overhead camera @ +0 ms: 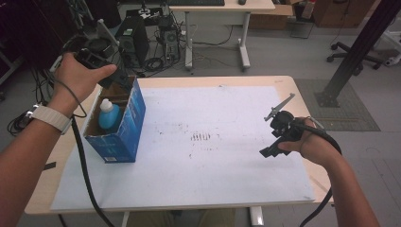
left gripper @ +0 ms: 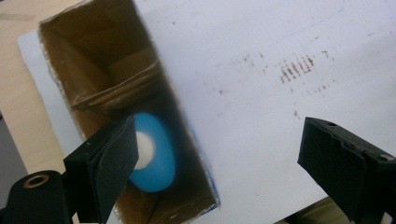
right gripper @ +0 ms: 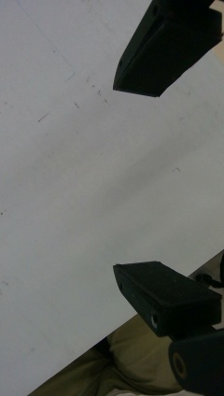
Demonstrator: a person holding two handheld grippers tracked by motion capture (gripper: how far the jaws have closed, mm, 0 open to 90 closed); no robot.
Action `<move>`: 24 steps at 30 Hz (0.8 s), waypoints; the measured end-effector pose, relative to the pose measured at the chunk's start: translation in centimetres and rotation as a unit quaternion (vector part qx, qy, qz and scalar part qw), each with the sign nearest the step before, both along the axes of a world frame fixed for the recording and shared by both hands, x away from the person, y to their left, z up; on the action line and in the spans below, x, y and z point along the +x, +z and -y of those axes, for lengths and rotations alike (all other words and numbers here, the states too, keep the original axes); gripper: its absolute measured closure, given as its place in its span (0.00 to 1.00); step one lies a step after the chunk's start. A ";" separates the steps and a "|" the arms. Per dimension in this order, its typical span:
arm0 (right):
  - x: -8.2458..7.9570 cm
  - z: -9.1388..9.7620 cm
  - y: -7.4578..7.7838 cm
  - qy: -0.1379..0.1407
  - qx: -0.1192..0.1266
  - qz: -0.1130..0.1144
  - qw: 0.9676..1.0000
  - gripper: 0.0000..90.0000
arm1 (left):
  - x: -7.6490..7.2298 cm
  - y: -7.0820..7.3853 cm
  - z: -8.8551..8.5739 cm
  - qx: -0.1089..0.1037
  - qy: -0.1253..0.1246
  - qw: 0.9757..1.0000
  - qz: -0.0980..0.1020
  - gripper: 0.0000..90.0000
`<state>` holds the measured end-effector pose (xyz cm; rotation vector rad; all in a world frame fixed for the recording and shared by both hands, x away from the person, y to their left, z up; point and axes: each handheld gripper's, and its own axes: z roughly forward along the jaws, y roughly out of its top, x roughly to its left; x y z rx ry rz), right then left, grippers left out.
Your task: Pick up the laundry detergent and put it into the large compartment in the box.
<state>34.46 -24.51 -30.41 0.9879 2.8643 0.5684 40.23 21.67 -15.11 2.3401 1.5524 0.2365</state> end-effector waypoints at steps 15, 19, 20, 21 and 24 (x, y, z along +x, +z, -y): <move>-0.2 0.7 0.2 -0.011 0.003 0.001 1.000 0.12 | 0.2 0.4 2.6 -0.013 -0.041 0.999 0.006 0.14; -0.2 0.7 0.2 -0.012 0.004 0.002 1.000 0.12 | 0.2 0.5 3.3 -0.012 -0.052 0.999 0.010 0.14; -0.2 0.7 0.2 -0.013 0.003 0.001 1.000 0.12 | 0.2 0.5 3.5 -0.012 -0.055 0.998 0.010 0.14; -0.2 0.7 0.2 -0.013 0.002 0.001 1.000 0.12 | 0.1 0.5 3.7 -0.013 -0.057 0.998 0.011 0.14; -0.2 0.7 0.3 -0.013 0.001 0.003 1.000 0.12 | 0.2 0.5 4.1 -0.012 -0.063 0.998 0.011 0.14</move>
